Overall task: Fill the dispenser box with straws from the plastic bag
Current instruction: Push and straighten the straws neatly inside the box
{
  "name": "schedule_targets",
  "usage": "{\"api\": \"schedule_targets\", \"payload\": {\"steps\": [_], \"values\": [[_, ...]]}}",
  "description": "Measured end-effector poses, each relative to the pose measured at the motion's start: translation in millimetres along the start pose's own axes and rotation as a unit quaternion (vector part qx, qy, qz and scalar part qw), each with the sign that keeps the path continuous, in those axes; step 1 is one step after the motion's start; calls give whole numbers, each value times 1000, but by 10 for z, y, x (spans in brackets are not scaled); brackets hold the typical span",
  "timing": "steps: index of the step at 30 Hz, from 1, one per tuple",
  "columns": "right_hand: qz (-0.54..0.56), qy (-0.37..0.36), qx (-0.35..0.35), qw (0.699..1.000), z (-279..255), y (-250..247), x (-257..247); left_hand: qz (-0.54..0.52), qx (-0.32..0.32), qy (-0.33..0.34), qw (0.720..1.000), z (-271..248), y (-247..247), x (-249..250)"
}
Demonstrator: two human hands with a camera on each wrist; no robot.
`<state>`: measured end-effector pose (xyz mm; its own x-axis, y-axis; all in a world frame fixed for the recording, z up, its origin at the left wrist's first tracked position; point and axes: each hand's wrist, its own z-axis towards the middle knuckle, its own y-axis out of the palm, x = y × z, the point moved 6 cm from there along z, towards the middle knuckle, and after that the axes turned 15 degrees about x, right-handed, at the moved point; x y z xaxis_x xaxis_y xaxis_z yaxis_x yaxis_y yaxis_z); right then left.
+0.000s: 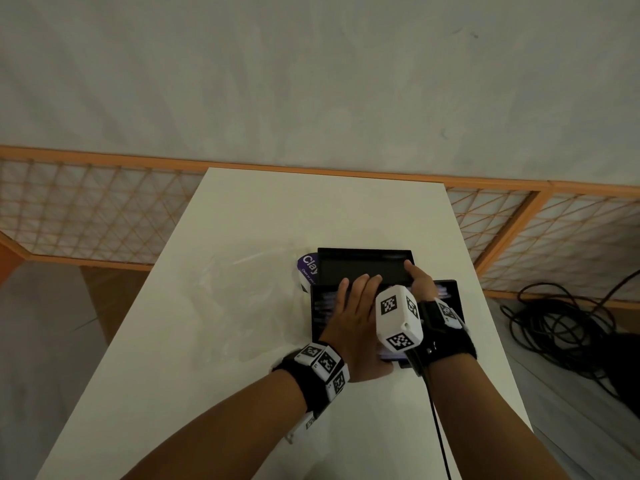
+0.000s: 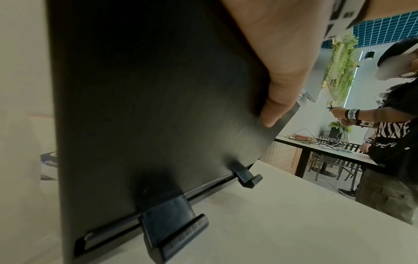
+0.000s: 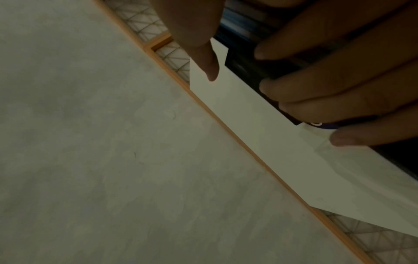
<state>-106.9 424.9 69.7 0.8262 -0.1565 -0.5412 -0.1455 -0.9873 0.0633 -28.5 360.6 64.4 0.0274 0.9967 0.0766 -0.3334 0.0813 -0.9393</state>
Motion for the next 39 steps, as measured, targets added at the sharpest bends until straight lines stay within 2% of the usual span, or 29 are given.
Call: {"api": "schedule_targets", "payload": {"steps": [2,7,13,16,19,23,24,27,28,30,32,34,36,37,38,39], "values": [[-26,1,-11,1000,-18,-17,-13,-9,-5,-6,1000,-11,1,7],[-45,-19,19,999,-39,-22,-20,-9,-6,-3,1000,-4,-11,-12],[-12,19,-86,996,-103,-42,67,-32,3,-11,999,120,-72,-133],[-7,22,-76,997,-116,-82,28,-53,4,-32,998,213,-91,-192],[-33,31,-88,995,-229,-99,13,-36,-14,-27,999,261,-50,-219],[-38,10,-138,990,-382,-103,-135,-16,-29,-14,999,327,-17,-268],[-27,13,-163,986,-427,-84,-185,-11,-45,-16,999,347,-9,-294],[-21,12,-163,986,-483,-141,-317,-17,-99,-24,995,401,38,-382],[-28,-1,-162,986,-510,-154,-360,-23,-109,-24,993,413,41,-397],[-83,-79,-138,984,-525,-173,-458,-33,-116,-22,992,437,27,-419],[-158,-154,-69,973,-522,-213,-555,-28,-124,-17,992,448,12,-431],[-245,-237,-28,940,-532,-238,-637,-11,-134,-7,991,450,2,-428],[-359,-331,12,872,-607,-248,-709,-4,-139,-4,990,447,11,-428],[-418,-401,44,814,-670,-232,-762,-7,-139,-6,990,442,20,-430],[-464,-484,67,739,-747,-187,-800,-7,-141,-5,990,437,33,-431],[-477,-564,60,671,-814,-119,-795,-4,-146,-3,989,428,48,-432]]}}
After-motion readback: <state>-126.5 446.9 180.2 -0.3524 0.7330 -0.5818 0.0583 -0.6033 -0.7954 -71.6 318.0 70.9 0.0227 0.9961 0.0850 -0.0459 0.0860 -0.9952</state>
